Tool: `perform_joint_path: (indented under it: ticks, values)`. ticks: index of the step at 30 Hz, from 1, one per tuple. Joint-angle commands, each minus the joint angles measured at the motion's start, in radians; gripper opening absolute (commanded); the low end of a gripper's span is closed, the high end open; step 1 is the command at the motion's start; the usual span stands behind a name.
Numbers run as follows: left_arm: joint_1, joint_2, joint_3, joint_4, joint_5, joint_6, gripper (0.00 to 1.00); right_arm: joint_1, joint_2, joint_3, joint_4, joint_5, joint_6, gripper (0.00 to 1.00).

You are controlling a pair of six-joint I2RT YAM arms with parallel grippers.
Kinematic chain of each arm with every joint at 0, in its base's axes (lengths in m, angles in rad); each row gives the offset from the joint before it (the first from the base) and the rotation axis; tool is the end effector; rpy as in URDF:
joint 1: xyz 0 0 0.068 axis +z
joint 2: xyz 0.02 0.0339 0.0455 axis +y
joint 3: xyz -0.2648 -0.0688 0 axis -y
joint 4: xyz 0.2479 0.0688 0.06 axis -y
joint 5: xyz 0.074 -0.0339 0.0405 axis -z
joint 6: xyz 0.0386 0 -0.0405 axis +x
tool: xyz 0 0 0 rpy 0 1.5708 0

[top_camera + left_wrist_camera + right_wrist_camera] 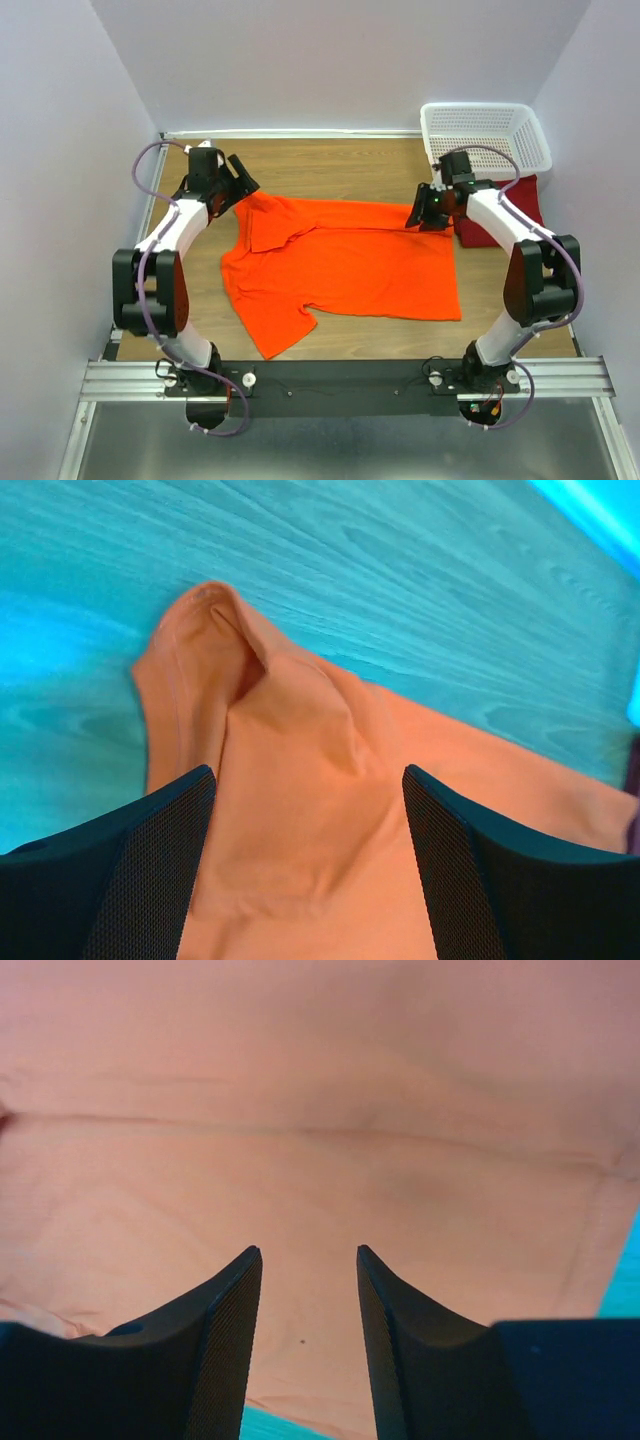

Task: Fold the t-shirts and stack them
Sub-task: Fold the tshirt

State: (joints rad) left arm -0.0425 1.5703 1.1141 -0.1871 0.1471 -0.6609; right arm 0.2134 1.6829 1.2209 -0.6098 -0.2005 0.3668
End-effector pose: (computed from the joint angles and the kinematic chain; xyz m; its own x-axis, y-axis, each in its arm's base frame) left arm 0.3580 -0.0209 0.2557 -0.5708 -0.5835 -0.5777 -0.2422 0.7919 -0.5605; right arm 0.3422 0.0820 0.2217 -0.9089 0.1626 -0.3840 0.0271 0.9419 0.3349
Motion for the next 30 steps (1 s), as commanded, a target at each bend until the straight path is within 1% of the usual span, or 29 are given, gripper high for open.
perform_joint_path:
  ticks: [1, 4, 5, 6, 7, 9, 10, 11, 14, 21, 24, 30]
  values:
    - [0.001, 0.091, 0.027, 0.008, 0.051, 0.135, 0.84, -0.036, -0.005, 0.017, 0.079, -0.168, -0.032, 0.47]
    - [-0.002, 0.105, 0.018, 0.021, 0.04, 0.139, 0.81, -0.013, 0.012, -0.024, 0.258, -0.297, 0.033, 0.46]
    - [-0.003, 0.106, 0.016, 0.017, 0.04, 0.141, 0.8, 0.007, 0.023, -0.024, 0.289, -0.312, 0.05, 0.46]
    - [-0.008, 0.102, 0.01, 0.009, 0.042, 0.144, 0.79, 0.032, 0.052, -0.024, 0.321, -0.316, 0.064, 0.45]
    - [-0.014, 0.091, -0.008, 0.005, 0.042, 0.147, 0.77, 0.087, 0.07, -0.012, 0.349, -0.304, 0.076, 0.43]
    - [-0.03, 0.08, -0.036, -0.012, 0.023, 0.144, 0.75, 0.139, 0.116, 0.0, 0.439, -0.295, 0.141, 0.39]
    - [-0.034, 0.068, -0.052, -0.014, 0.014, 0.141, 0.75, 0.162, 0.164, 0.002, 0.477, -0.293, 0.171, 0.37]
    - [-0.036, 0.062, -0.088, -0.014, 0.008, 0.136, 0.73, 0.199, 0.185, 0.006, 0.549, -0.301, 0.229, 0.36]
    - [-0.043, 0.039, -0.15, -0.012, -0.014, 0.119, 0.7, 0.254, 0.27, 0.038, 0.643, -0.307, 0.3, 0.31]
    - [-0.057, -0.016, -0.241, -0.015, -0.069, 0.093, 0.69, 0.339, 0.417, 0.121, 0.743, -0.329, 0.353, 0.3]
    - [-0.057, -0.024, -0.255, -0.02, -0.08, 0.096, 0.68, 0.368, 0.478, 0.146, 0.772, -0.329, 0.38, 0.3]
    - [-0.059, -0.032, -0.261, -0.029, -0.07, 0.121, 0.67, 0.406, 0.544, 0.184, 0.823, -0.32, 0.422, 0.3]
